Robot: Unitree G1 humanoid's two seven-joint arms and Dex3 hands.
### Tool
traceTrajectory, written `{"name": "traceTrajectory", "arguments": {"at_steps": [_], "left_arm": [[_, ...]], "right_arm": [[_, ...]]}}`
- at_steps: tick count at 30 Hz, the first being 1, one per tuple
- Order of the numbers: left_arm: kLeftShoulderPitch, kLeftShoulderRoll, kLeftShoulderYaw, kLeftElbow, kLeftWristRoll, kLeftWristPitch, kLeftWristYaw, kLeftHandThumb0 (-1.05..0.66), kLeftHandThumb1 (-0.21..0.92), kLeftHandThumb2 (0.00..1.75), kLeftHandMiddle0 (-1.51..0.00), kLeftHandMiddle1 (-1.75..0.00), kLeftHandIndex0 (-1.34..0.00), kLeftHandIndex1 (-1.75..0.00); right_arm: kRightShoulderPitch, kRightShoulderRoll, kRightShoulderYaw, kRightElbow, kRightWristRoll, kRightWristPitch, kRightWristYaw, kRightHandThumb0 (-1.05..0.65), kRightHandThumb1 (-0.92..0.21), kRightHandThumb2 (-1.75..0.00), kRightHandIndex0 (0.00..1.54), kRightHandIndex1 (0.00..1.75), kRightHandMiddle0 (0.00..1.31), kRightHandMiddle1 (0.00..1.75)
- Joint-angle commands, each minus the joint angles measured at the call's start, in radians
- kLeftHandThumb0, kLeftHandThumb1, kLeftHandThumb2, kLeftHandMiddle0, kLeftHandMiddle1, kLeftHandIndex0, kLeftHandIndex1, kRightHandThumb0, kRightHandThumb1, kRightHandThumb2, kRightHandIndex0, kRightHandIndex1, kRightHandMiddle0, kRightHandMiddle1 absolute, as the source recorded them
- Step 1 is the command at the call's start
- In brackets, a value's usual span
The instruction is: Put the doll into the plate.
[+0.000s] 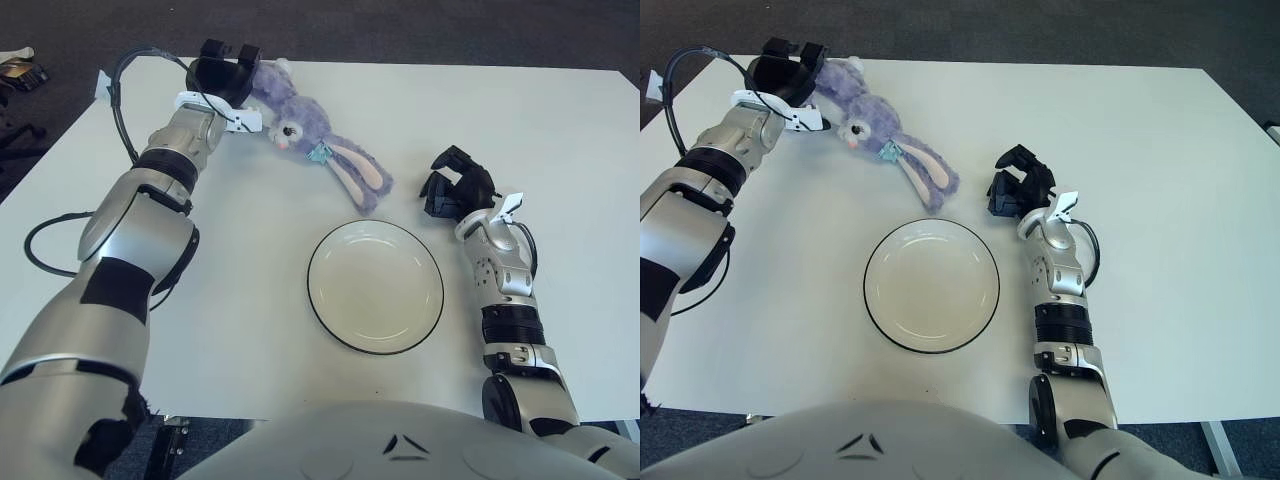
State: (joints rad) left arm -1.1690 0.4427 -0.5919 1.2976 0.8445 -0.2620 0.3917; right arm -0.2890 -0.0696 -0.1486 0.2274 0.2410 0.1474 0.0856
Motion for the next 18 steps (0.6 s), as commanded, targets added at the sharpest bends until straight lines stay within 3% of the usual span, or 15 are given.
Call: {"name": "traceTrajectory", "arguments": {"at_steps": [1,18], "left_arm": [[-0.025,0.013,-0.019,0.005,0.014,-0.026,-0.011,-0.77,0.57,0.62,-0.19,-0.30,0.00,-0.65],[-0.039,0.011,-0.072,0.016,0.057,0.004,0.007,-0.78,0.53,0.62,-0.13,-0.25,0.00,-0.66]], "right_arm": [[0.063,0.010,0.007,0.051,-0.006,0.068,-0.002,-0.01,-0.06,-1.58,0.79,1.75,0.65,1.62],[0.066,0.009,0.010,0.057,-0.007,0.058,0.014,-0.01,-0.07,-1.57,0.79,1.75,0.63,1.63]]}}
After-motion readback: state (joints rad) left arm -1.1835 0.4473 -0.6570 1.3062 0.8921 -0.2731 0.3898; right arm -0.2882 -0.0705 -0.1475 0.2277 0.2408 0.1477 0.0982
